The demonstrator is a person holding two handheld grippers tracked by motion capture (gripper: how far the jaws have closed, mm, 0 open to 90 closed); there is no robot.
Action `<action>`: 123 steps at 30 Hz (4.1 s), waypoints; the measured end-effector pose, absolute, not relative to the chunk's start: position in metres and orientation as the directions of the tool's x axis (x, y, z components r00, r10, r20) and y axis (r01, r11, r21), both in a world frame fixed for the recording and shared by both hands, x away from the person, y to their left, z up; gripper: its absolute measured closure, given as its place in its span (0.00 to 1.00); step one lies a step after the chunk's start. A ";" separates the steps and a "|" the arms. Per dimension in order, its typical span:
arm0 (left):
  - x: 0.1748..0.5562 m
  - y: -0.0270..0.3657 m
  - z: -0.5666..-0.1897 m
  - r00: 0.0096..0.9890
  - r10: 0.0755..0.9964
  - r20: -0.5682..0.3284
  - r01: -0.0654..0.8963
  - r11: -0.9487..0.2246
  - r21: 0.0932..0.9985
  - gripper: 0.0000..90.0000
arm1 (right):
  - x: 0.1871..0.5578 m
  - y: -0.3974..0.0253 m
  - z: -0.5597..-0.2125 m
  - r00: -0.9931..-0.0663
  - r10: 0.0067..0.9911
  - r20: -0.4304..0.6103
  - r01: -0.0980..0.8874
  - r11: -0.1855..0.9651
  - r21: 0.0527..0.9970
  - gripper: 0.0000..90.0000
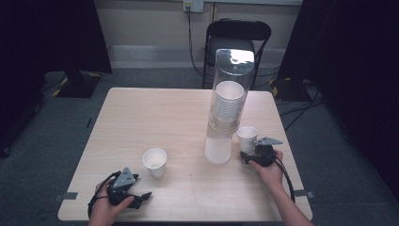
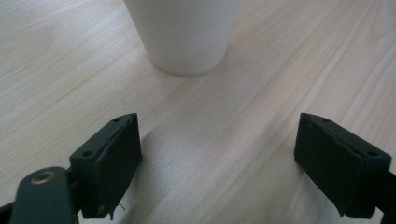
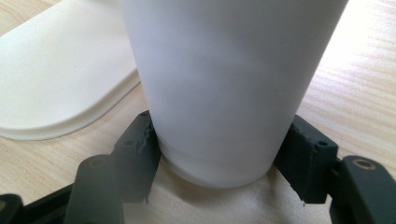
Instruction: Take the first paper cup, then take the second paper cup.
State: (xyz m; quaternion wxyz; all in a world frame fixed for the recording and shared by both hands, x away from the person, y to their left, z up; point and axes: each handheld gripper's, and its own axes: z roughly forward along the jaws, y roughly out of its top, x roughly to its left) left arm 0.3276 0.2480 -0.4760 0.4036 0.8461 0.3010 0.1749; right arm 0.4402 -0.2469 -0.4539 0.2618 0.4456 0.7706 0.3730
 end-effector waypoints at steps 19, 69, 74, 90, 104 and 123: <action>0.307 0.195 -0.460 0.880 0.473 -0.039 0.307 -0.505 0.806 0.20 | 0.398 -0.229 -0.450 -0.679 0.728 -0.095 0.304 0.396 0.867 0.40; 0.381 0.077 -0.394 0.465 0.734 -0.494 0.794 -0.099 0.600 0.96 | 0.379 -0.175 -0.458 -0.910 0.360 -0.206 0.066 0.616 0.785 0.25; 0.386 0.076 -0.394 0.444 0.752 -0.488 0.803 -0.093 0.589 0.95 | 0.387 -0.202 -0.456 -0.868 0.464 -0.174 0.161 0.596 0.786 0.16; 0.365 0.085 -0.402 0.693 0.632 -0.347 0.634 -0.307 0.710 0.35 | 0.394 -0.256 -0.448 -0.742 0.653 -0.153 0.257 0.487 0.835 0.16; 0.352 0.111 -0.423 0.733 0.605 -0.310 0.595 -0.350 0.724 0.59 | 0.391 -0.258 -0.447 -0.739 0.661 -0.128 0.285 0.479 0.830 0.16; 0.376 0.080 -0.387 0.679 0.633 -0.372 0.661 -0.308 0.684 0.91 | 0.390 -0.256 -0.443 -0.753 0.648 -0.112 0.264 0.453 0.851 0.17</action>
